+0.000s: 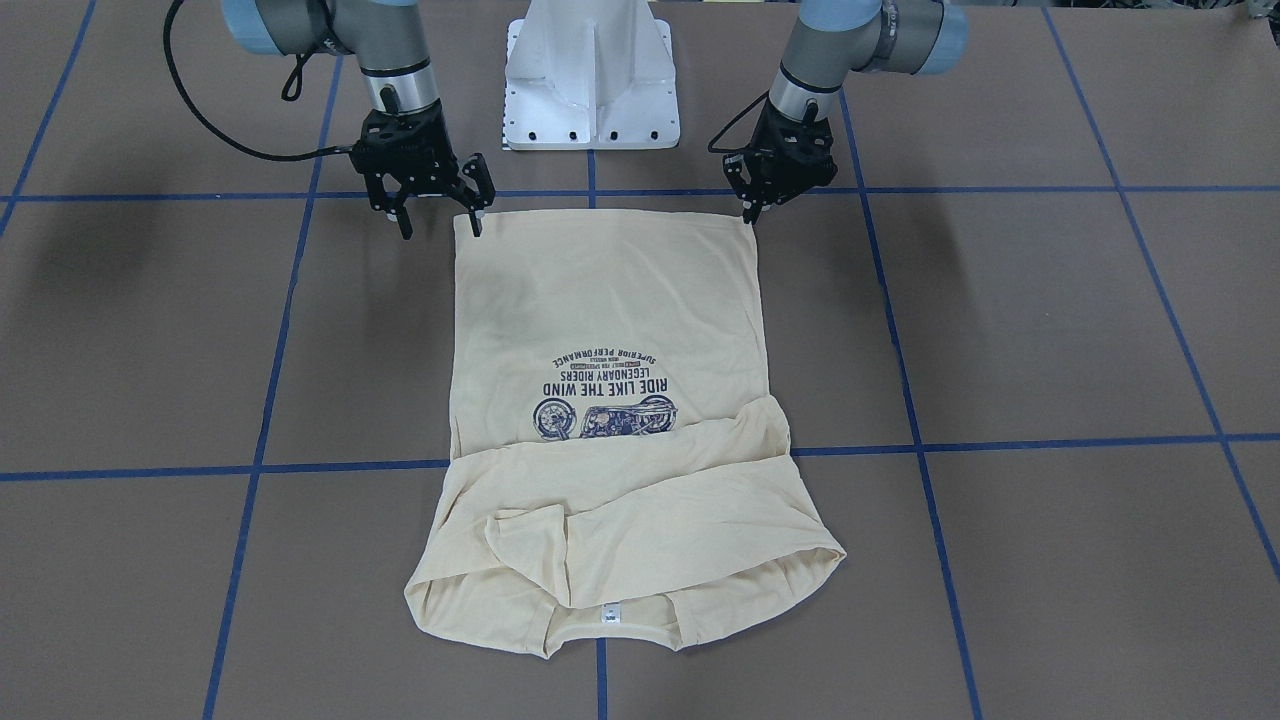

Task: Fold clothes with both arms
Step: 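Lower both grippers to the hem corners nearest the robot and grasp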

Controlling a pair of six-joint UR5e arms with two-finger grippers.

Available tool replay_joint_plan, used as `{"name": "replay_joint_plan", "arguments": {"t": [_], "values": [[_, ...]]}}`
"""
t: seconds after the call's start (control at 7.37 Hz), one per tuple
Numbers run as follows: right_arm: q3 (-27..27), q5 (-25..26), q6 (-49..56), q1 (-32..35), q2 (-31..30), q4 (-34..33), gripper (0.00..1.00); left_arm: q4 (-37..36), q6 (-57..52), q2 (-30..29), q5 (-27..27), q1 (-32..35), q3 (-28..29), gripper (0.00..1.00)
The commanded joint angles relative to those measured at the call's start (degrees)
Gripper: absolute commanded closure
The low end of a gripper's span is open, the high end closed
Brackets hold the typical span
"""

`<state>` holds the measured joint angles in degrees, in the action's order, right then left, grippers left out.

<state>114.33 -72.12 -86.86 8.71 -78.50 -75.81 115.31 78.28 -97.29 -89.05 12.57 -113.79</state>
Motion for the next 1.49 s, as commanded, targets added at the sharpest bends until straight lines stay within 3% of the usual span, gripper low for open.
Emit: {"name": "replay_joint_plan", "arguments": {"t": [0.0,0.27,0.54,1.22,1.36], "values": [[-1.31,1.89,-2.07,-1.85,0.72,0.05,0.22,0.0,0.03,0.08,0.02,0.0,-0.03,1.0],[-1.13,2.77,-2.96,-3.34,0.02,-0.13,0.49,0.0,0.03,0.08,0.11,0.0,0.06,1.0],[-1.04,2.77,-4.19,-4.22,0.01,-0.65,0.56,0.0,0.03,0.08,0.11,0.0,0.06,1.0],[-1.13,3.3,-4.37,-5.11,-0.25,-0.74,0.58,0.09,0.12,-0.01,0.11,0.0,0.06,1.0],[-1.13,3.3,-4.37,-5.11,-0.25,-0.74,0.74,0.09,0.03,-0.01,0.11,0.0,0.06,1.0]]}}
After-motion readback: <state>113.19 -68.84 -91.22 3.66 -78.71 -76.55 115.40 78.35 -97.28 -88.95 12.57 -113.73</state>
